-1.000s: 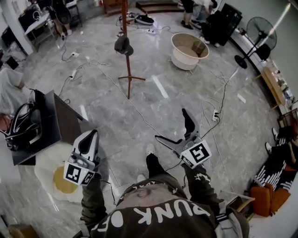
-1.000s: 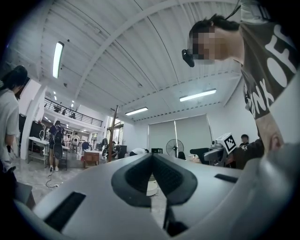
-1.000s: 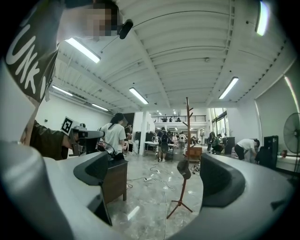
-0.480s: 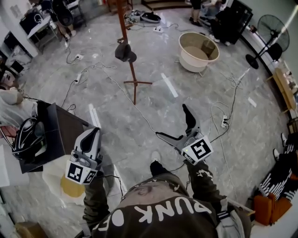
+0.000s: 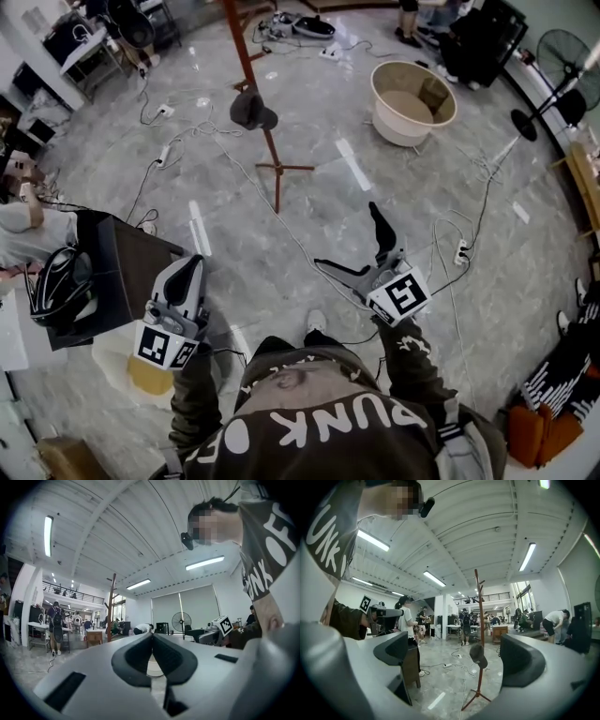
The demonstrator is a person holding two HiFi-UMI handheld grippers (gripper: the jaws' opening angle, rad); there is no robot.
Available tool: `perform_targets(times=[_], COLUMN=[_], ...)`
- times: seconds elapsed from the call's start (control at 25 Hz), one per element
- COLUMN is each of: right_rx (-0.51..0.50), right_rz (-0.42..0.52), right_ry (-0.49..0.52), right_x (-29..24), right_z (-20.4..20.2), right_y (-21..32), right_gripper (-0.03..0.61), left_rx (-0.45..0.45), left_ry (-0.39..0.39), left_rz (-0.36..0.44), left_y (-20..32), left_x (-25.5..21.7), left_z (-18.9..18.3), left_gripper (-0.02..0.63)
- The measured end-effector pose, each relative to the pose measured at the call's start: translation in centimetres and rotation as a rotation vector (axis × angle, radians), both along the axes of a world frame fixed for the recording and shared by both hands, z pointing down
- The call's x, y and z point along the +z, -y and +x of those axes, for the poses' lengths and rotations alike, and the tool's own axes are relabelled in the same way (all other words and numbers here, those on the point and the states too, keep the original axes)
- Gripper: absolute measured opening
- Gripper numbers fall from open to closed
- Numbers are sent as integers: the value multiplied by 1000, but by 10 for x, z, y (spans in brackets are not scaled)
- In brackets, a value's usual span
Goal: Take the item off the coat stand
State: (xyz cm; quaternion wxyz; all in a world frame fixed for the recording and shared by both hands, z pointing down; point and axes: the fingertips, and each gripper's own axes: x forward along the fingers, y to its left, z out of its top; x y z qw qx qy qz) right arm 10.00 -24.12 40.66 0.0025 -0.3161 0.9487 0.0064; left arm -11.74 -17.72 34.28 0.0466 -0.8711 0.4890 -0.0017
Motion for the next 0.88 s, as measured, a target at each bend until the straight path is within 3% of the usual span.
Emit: perform_targets(times=[0.48, 0.88], right_rx=[4, 60], right_rz=[-4, 3], right_ry=[-4, -60], right_x=[6, 8], right_z=[-20, -69], right_y=[64, 155], right_gripper=[595, 595], left_rx=[-5, 59], left_ry=[-4, -65], left_rz=[8, 28], left_y=[63, 173], left_x=[2, 16], left_z=[-23, -78], left_gripper=[5, 5])
